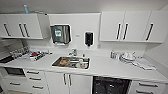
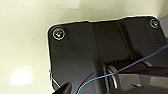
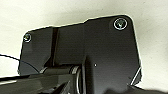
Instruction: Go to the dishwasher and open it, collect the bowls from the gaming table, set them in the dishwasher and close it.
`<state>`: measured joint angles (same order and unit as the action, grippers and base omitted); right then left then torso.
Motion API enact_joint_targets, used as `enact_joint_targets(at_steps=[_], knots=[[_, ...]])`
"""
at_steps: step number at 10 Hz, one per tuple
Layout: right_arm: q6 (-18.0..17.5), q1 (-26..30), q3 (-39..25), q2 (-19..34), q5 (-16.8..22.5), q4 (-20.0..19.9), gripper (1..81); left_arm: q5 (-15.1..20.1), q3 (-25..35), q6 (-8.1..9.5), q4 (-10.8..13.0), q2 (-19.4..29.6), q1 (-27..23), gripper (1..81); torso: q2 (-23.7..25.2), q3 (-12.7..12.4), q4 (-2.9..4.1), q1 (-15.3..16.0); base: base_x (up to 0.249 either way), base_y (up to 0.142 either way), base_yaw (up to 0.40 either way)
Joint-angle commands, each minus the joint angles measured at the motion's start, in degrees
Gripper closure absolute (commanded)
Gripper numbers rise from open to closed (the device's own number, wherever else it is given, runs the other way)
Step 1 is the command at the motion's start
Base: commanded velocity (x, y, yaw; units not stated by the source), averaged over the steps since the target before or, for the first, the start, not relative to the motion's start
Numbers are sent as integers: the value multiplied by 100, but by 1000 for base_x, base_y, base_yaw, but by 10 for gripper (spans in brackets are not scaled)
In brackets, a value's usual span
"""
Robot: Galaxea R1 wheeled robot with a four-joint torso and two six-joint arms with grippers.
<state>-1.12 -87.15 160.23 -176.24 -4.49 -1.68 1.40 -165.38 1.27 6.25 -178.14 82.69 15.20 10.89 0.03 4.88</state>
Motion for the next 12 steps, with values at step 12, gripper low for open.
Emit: enact_joint_targets(at_steps=[12], knots=[[-11, 290, 51, 34, 317, -43, 10, 317, -12, -65, 69, -99, -292, 10, 0, 0, 0, 0, 0, 0, 367]])
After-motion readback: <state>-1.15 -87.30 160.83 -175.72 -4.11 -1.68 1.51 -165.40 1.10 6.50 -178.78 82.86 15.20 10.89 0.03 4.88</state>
